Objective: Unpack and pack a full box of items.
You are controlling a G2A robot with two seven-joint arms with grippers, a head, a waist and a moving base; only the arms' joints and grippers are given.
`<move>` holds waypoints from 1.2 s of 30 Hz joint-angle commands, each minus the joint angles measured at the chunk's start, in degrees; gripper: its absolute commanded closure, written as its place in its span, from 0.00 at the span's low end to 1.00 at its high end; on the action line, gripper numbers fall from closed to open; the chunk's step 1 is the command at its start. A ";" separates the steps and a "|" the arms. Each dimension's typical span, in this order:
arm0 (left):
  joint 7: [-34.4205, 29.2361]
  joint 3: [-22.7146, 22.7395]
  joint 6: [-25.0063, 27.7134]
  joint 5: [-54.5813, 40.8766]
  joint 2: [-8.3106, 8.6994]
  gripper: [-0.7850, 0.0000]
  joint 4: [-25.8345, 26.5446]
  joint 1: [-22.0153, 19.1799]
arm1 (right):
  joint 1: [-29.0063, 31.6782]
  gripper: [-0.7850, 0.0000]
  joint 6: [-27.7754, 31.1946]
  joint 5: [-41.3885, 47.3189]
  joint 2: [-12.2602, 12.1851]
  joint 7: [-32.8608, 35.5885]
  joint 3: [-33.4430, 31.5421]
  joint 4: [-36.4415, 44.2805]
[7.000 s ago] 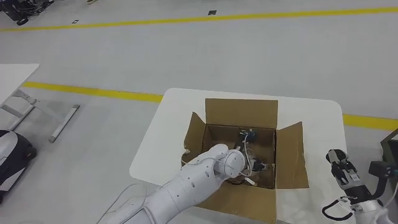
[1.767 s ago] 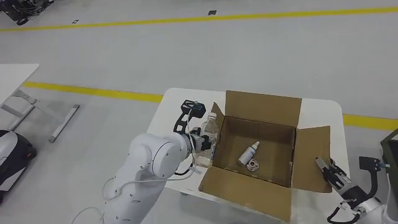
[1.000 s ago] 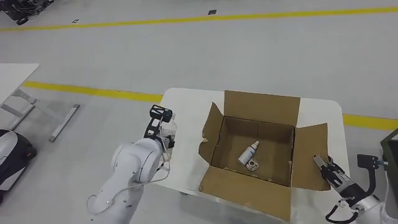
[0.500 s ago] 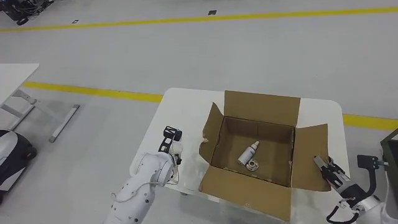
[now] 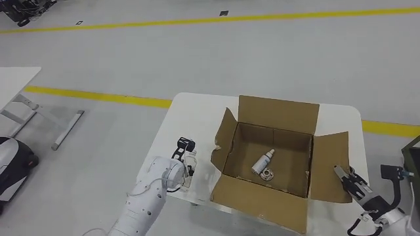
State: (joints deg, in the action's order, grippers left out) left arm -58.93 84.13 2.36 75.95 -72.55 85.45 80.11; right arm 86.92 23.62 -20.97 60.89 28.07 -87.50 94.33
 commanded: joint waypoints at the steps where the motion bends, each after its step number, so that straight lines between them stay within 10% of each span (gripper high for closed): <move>1: 0.51 -0.63 -0.78 -0.68 -0.15 1.00 -1.10 -0.73 | 0.12 1.00 0.14 -0.04 -0.04 -0.07 -0.15 0.00; 5: 0.54 -2.05 -1.52 -0.99 -0.35 0.98 -2.85 -1.94 | 0.24 1.00 0.42 0.01 -0.10 -0.11 -0.36 -0.13; 9: 0.05 -3.07 -1.89 -0.90 -0.45 0.75 -4.24 -2.72 | 0.04 1.00 0.55 0.06 -0.19 0.27 -0.67 0.01; 10: -0.15 -3.17 -2.05 -1.11 -0.46 0.60 -4.45 -2.91 | 0.01 1.00 0.60 0.04 -0.22 0.44 -0.77 0.03; 11: -0.31 -3.21 -2.20 -1.39 -0.48 0.11 -4.65 -3.09 | -0.05 1.00 0.73 -0.01 -0.26 0.58 -0.84 0.11; 12: -0.55 -3.30 -2.30 -1.30 -0.47 0.00 -4.92 -3.33 | -0.09 1.00 0.81 -0.15 -0.29 0.86 -0.87 0.18; 19: -0.68 -4.54 -1.92 -0.19 -0.44 0.00 -4.90 -3.86 | -0.54 0.73 1.14 -0.68 -0.45 1.75 -0.88 0.53; 25: -0.96 -4.50 -2.31 -0.25 -0.32 0.00 -2.82 -3.03 | -1.57 0.02 0.75 -0.75 -0.54 2.16 -0.93 0.86; 36: -2.02 -0.69 -2.45 -2.30 0.43 0.00 12.89 3.08 | -1.84 0.00 0.73 2.60 -0.84 1.47 -3.73 3.87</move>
State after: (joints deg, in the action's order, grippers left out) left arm -60.74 83.05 -0.21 73.62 -72.22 95.99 82.38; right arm 84.95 24.33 -19.14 60.09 29.50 -90.76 97.59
